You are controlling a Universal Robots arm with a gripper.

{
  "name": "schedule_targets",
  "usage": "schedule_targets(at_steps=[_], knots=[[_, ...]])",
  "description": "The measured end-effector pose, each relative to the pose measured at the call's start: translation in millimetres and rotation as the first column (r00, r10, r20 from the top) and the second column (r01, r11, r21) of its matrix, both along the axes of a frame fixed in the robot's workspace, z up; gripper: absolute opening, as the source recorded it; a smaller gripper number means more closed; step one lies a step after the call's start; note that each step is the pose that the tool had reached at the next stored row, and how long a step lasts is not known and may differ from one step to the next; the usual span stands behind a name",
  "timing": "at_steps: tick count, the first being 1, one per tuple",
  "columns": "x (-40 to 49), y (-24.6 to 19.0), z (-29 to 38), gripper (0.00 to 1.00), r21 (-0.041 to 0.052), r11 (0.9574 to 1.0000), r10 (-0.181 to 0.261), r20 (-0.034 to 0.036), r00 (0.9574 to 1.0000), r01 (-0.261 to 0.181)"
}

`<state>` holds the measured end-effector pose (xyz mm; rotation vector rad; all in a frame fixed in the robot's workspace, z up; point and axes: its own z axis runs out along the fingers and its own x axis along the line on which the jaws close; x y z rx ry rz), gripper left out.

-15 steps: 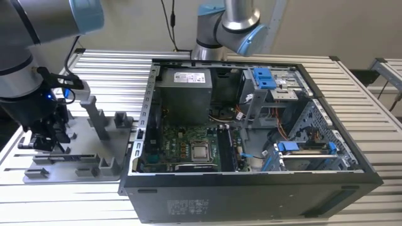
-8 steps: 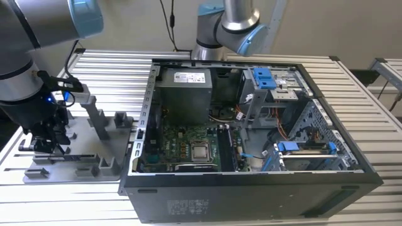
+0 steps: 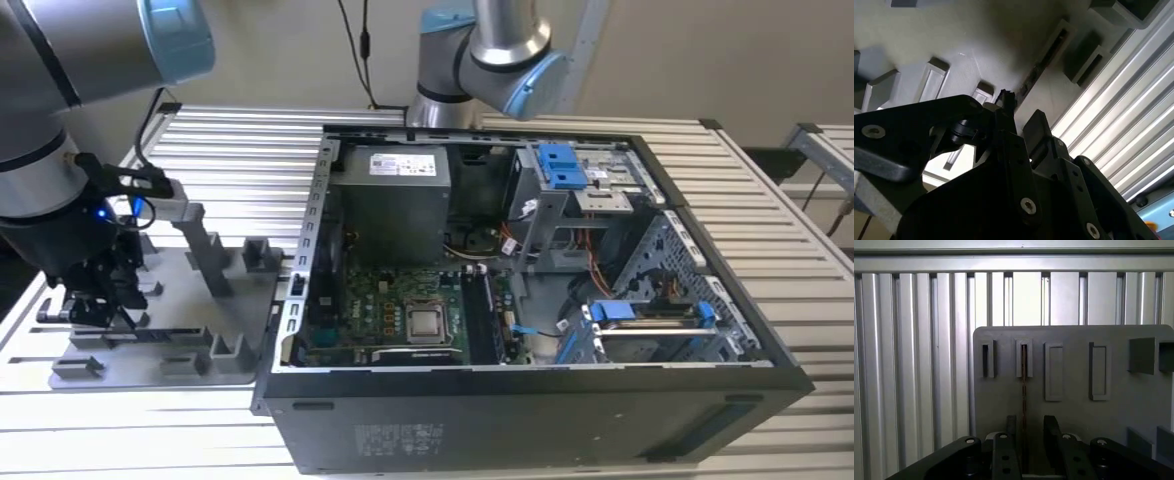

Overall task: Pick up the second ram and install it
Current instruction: 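Pick up the second ram and move it above second insertion slot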

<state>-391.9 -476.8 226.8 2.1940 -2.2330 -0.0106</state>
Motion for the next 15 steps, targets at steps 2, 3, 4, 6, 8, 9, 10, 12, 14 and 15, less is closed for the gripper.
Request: schedule_targets(at_steps=[2, 3, 4, 6, 8, 9, 10, 12, 14, 15], knots=[[-0.1, 0.0, 0.0, 0.36, 0.0, 1.0, 0.0, 0.0, 1.0, 0.0], [-0.1, 0.0, 0.0, 0.36, 0.0, 1.0, 0.0, 0.0, 1.0, 0.0], [-0.1, 0.0, -0.1, 0.36, 0.0, 1.0, 0.0, 0.0002, 1.0, 0.0], [-0.1, 0.0, -0.5, 0.36, -0.0001, 1.0, 0.0, 0.0009, 1.0, 0.0], [-0.2, 0.0, -0.8, 0.36, -0.0001, 1.0, 0.0, 0.0015, 1.0, 0.0], [-0.2, 0.0, -1.4, 0.36, 0.0, 1.0, 0.0, 0.0016, 1.0, 0.0], [-0.2, 0.0, -1.5, 0.36, 0.0, 1.0, 0.0, 0.0016, 1.0, 0.0], [-0.2, 0.0, -1.9, 0.36, 0.0, 1.0, 0.0, 0.0016, 1.0, 0.0], [-0.3, 0.0, -2.3, 0.36, 0.0, 1.0, 0.0, 0.0016, 1.0, 0.0], [-0.3, 0.0, -2.6, 0.36, 0.0, 1.0, 0.0, 0.0016, 1.0, 0.0]])
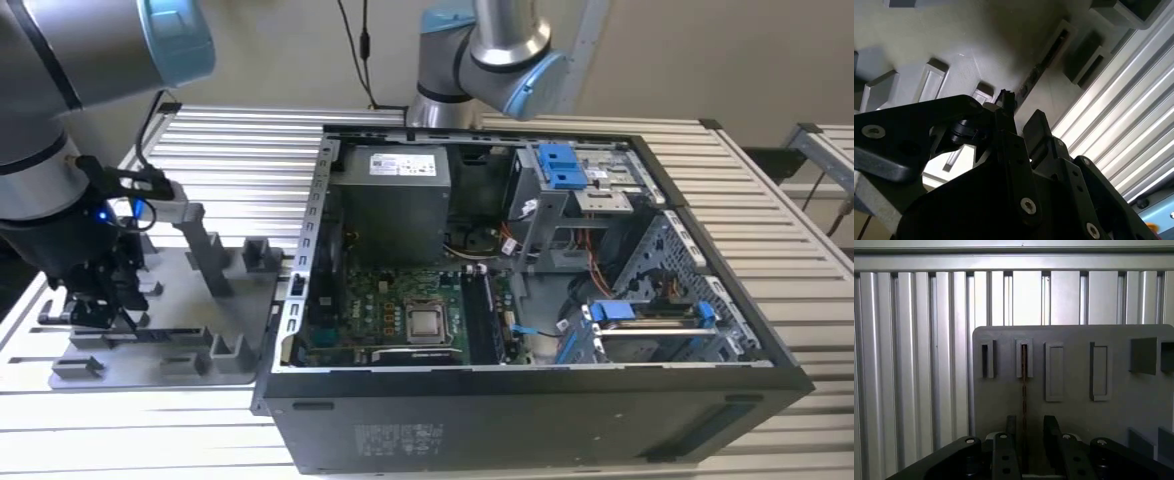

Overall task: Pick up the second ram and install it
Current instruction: 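Pick up the second ram and move it above second insertion slot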

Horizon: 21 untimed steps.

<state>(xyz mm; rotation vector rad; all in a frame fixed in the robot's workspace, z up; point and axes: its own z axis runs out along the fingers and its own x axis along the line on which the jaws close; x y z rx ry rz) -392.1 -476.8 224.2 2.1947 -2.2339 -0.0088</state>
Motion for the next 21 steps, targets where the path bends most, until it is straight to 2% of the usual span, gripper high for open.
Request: schedule_targets(at_steps=[9, 16, 21], knots=[[-1.6, 0.1, -4.5, 0.36, 0.0, 1.0, 0.0, 0.0012, 1.0, 0.0], [-3.6, 0.0, -14.7, 0.36, 0.0001, 1.0, 0.005, 0.0108, 0.9999, -0.005], [-5.3, -0.1, -18.8, 0.36, 0.0, 0.9996, 0.027, 0.012, 0.9996, -0.027]])
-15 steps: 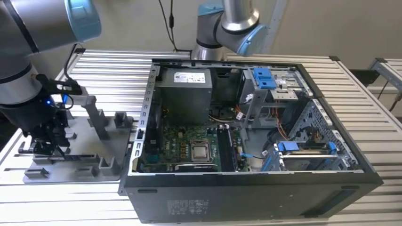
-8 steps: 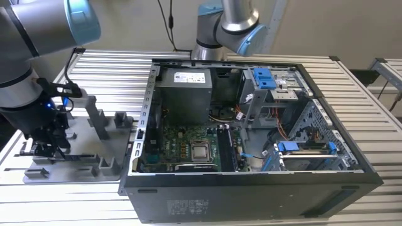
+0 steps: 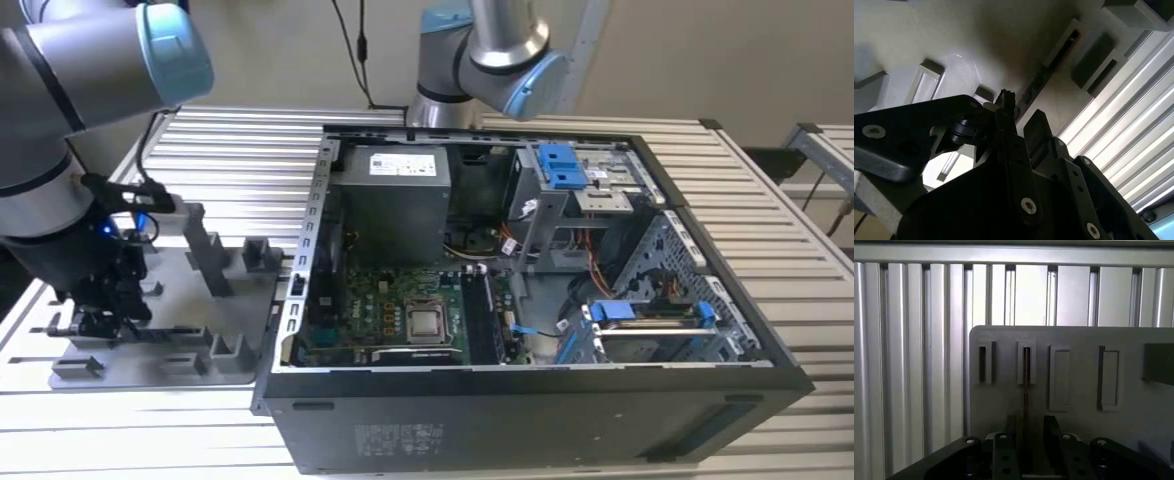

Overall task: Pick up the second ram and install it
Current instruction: 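Pick up the second ram and move it above second insertion slot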

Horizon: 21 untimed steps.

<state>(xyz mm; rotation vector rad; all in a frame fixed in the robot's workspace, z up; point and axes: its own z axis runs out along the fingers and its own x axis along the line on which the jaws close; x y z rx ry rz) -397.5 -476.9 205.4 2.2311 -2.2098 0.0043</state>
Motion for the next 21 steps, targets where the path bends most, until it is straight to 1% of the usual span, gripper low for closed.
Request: schedule_targets(at_steps=[10, 17, 18, 19, 21], knots=[[-0.6, -1.8, -9.0, 0.36, -0.0001, 0.9995, 0.03, 0.0, 0.9995, -0.03], [-0.8, -2.0, -12.2, 0.36, -0.0003, 0.999, 0.044, -0.0002, 0.999, -0.044], [-0.8, -2.0, -12.2, 0.34, -0.0003, 0.999, 0.044, -0.0002, 0.999, -0.044], [-0.8, -2.0, -12.2, 0.27, -0.0002, 0.999, 0.044, -0.0002, 0.999, -0.044], [-0.9, -1.9, -12.4, 0.27, -0.0001, 0.999, 0.044, 0.0, 0.999, -0.044]])
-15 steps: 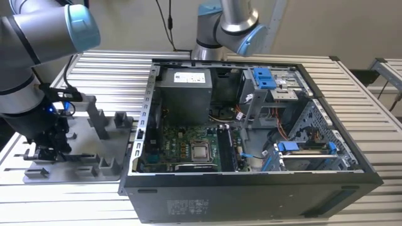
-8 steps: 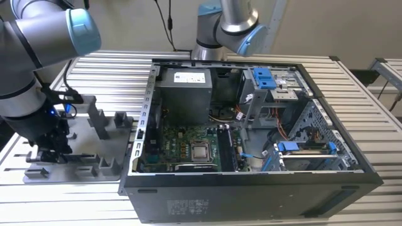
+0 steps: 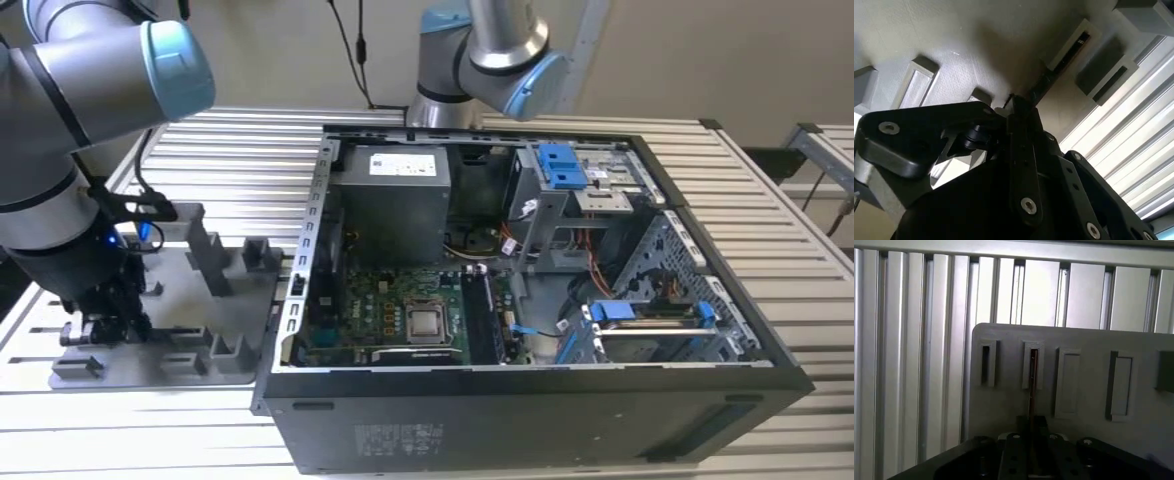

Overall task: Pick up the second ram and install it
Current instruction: 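Pick up the second ram and move it above second insertion slot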

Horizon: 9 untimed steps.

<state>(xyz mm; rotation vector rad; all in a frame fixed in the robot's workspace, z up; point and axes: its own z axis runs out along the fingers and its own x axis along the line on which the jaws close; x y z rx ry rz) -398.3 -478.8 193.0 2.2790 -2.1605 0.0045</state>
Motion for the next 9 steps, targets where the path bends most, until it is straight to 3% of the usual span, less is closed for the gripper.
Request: schedule_targets(at_steps=[1, 5, 9], knots=[[0.0, 0.0, 0.0, 0.21, 0.0, 1.0, 0.0, 0.0, 1.0, 0.0], [-0.1, -0.1, 0.1, 0.14, -0.0001, 1.0, 0.0, -0.0001, 1.0, 0.0], [-0.1, -0.1, 0.0, 0.14, -0.0001, 1.0, 0.0, -0.0001, 1.0, 0.0]])
